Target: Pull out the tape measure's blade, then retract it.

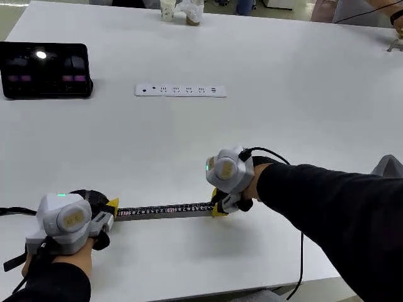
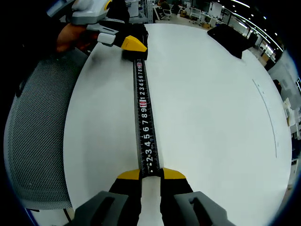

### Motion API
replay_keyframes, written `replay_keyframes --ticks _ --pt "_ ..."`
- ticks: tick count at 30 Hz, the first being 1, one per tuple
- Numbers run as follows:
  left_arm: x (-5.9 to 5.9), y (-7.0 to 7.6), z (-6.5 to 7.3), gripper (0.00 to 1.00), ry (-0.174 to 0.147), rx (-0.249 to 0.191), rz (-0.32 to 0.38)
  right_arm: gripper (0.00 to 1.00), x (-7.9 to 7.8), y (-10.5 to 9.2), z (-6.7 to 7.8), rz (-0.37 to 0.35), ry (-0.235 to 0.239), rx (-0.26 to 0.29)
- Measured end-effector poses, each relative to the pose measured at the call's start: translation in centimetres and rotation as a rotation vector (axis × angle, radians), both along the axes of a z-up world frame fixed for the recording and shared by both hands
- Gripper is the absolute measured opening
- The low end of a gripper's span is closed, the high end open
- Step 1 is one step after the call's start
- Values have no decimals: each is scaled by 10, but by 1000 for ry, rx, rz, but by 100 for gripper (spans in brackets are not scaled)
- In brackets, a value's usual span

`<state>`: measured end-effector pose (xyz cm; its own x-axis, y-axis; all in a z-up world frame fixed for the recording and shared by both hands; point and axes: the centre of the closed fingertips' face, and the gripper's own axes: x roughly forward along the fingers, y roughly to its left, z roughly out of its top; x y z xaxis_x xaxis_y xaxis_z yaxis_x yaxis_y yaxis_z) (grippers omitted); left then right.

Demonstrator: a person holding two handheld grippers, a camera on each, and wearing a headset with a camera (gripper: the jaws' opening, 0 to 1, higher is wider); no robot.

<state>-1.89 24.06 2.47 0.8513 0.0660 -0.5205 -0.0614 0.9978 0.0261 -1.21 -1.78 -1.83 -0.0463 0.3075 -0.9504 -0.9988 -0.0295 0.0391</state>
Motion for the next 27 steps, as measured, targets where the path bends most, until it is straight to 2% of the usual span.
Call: replay_keyframes --ticks 5,27 --pt "1 0 -1 63 11 3 -1 11 2 1 1 -33 25 -15" --pt "2 0 -2 63 13 6 -7 11 0 6 1 2 -9 -12"
